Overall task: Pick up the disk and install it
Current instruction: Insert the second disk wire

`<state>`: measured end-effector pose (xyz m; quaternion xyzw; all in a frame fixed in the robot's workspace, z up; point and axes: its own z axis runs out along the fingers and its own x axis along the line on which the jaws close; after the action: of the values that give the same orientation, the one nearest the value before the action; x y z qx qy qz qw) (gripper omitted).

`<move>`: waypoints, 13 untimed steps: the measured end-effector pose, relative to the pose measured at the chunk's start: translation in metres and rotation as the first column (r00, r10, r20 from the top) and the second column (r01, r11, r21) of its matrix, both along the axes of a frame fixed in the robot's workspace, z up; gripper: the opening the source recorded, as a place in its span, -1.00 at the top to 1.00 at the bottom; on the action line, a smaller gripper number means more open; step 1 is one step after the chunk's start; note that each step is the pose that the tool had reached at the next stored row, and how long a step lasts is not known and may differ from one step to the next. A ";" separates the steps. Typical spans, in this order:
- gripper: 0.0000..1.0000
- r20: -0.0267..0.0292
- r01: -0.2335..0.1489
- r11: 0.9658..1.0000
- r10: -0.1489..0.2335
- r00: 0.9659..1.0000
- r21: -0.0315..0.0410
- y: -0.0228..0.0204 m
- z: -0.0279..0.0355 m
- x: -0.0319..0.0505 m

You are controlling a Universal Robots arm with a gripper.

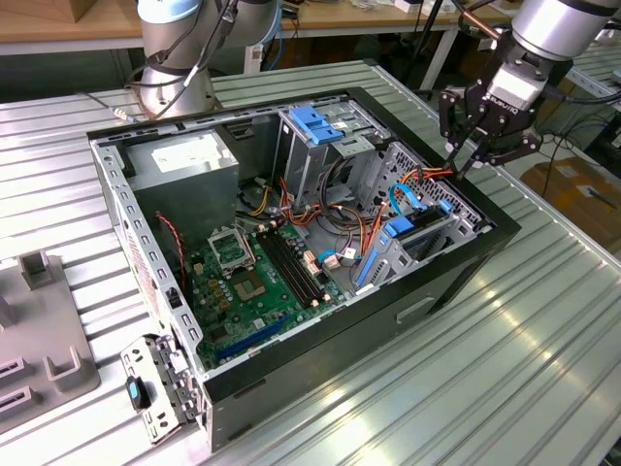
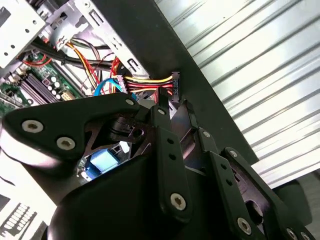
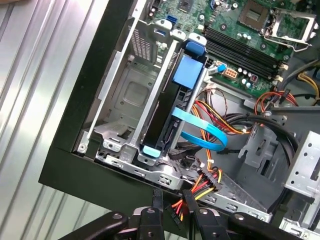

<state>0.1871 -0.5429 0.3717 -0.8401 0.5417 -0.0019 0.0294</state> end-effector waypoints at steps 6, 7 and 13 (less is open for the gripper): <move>0.40 0.000 -0.038 0.999 0.038 0.999 0.000 0.0000 0.0000 0.0001; 0.40 0.000 -0.038 0.999 0.038 0.999 0.000 0.0000 0.0000 0.0001; 0.40 0.000 -0.038 0.999 0.038 0.999 0.000 0.0000 0.0000 0.0001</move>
<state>0.1872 -0.5429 0.3717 -0.8501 0.5257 -0.0013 0.0294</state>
